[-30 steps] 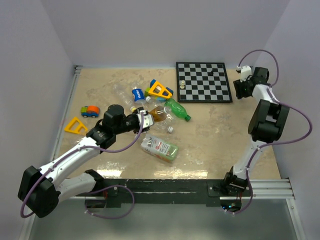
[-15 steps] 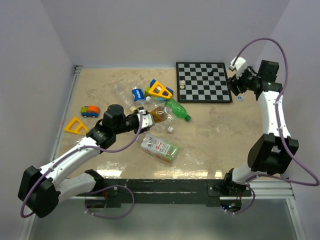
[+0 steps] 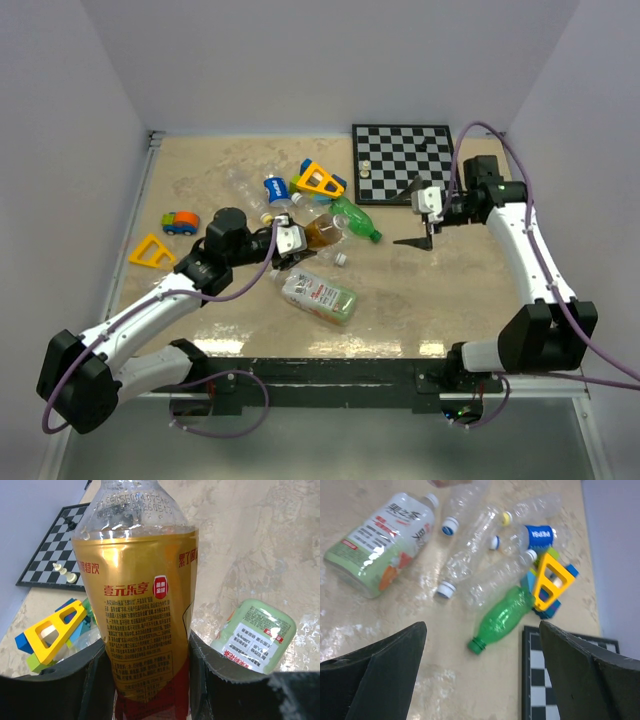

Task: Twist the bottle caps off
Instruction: Place the plastic bottle at the corner of the board.

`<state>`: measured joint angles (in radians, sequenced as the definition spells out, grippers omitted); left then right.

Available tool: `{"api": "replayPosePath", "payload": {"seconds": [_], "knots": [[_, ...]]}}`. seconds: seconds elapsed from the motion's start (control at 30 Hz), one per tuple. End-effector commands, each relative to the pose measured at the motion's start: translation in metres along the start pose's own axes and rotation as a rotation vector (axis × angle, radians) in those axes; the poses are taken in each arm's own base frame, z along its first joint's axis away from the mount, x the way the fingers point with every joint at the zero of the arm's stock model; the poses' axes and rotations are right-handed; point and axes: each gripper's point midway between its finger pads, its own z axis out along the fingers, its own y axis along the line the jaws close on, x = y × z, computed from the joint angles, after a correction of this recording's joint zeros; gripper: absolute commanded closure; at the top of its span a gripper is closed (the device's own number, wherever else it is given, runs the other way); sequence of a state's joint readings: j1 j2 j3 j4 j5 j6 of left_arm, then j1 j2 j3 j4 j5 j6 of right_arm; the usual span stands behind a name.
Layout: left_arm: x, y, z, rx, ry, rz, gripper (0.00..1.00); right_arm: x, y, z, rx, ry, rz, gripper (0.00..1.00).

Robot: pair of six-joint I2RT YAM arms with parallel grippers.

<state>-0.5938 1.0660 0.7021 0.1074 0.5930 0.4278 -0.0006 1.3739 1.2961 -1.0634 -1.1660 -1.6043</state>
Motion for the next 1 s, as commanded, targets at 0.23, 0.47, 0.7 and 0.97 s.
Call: {"api": "replayPosePath", "payload": {"seconds": [0.23, 0.47, 0.7, 0.97], "knots": [[-0.026, -0.001, 0.003, 0.034, -0.100, 0.007, 1.00, -0.043, 0.032, 0.044, -0.183, -0.099, -0.073, 0.02], [-0.027, -0.002, 0.004, 0.042, -0.102, -0.003, 1.00, -0.051, 0.035, 0.057, -0.230, -0.124, -0.018, 0.03], [-0.026, -0.004, 0.006, 0.049, -0.105, -0.009, 1.00, -0.054, 0.038, 0.066, -0.264, -0.131, 0.023, 0.04], [-0.024, -0.007, 0.008, 0.068, -0.106, -0.023, 1.00, -0.059, 0.043, 0.078, -0.306, -0.133, 0.042, 0.05]]}}
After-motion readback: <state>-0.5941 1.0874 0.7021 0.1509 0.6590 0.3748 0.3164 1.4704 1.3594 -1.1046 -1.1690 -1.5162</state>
